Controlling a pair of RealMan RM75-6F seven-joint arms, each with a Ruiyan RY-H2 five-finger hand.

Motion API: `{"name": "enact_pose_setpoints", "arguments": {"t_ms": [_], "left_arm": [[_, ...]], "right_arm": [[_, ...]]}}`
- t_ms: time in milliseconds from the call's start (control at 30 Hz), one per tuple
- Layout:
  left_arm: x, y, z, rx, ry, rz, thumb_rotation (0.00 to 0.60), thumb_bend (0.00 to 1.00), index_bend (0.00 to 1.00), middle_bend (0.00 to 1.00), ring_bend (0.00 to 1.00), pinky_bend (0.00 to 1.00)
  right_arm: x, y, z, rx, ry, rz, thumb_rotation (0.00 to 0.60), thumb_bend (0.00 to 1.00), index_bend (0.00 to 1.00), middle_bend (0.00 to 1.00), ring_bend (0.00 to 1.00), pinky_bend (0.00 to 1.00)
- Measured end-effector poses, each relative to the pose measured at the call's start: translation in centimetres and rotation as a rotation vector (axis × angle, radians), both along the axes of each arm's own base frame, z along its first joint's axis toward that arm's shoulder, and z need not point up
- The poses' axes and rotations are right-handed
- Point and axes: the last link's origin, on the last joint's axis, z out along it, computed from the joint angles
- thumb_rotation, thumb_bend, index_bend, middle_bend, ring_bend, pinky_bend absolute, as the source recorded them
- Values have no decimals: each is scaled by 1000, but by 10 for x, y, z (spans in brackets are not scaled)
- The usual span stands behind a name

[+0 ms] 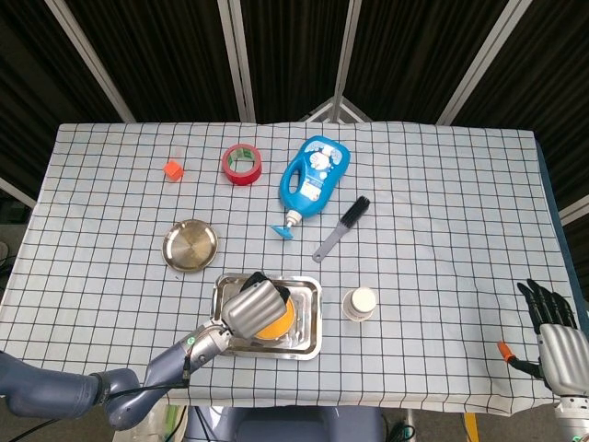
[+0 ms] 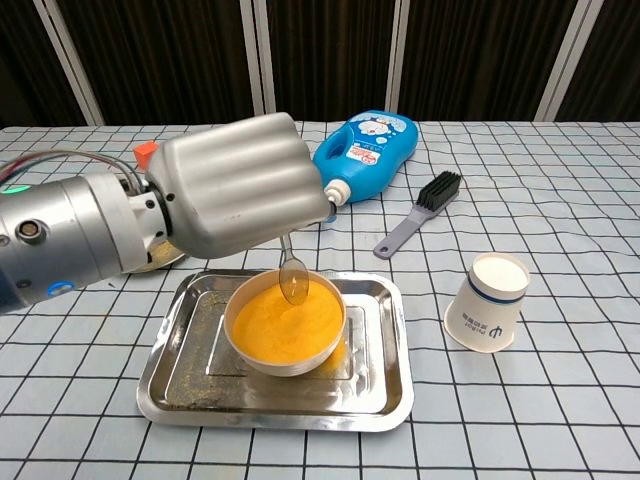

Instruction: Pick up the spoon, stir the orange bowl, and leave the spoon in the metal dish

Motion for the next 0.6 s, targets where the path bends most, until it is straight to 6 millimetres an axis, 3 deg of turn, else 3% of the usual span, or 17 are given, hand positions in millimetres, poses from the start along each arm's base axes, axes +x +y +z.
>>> {"name": "enact_pose_setpoints", "arguments": {"t_ms": [333, 600], "left_arm": [[7, -7, -18, -24, 21, -9, 600, 652, 798, 1000, 1000, 1000], [1, -5, -23, -8, 65, -8, 600, 652, 799, 1000, 1000, 1000]], "right_arm": [[0, 0, 1, 0, -6, -1, 600, 311, 0, 0, 0, 0], [0, 0, 0, 1, -4, 3, 600, 311, 0, 0, 0, 0]]}}
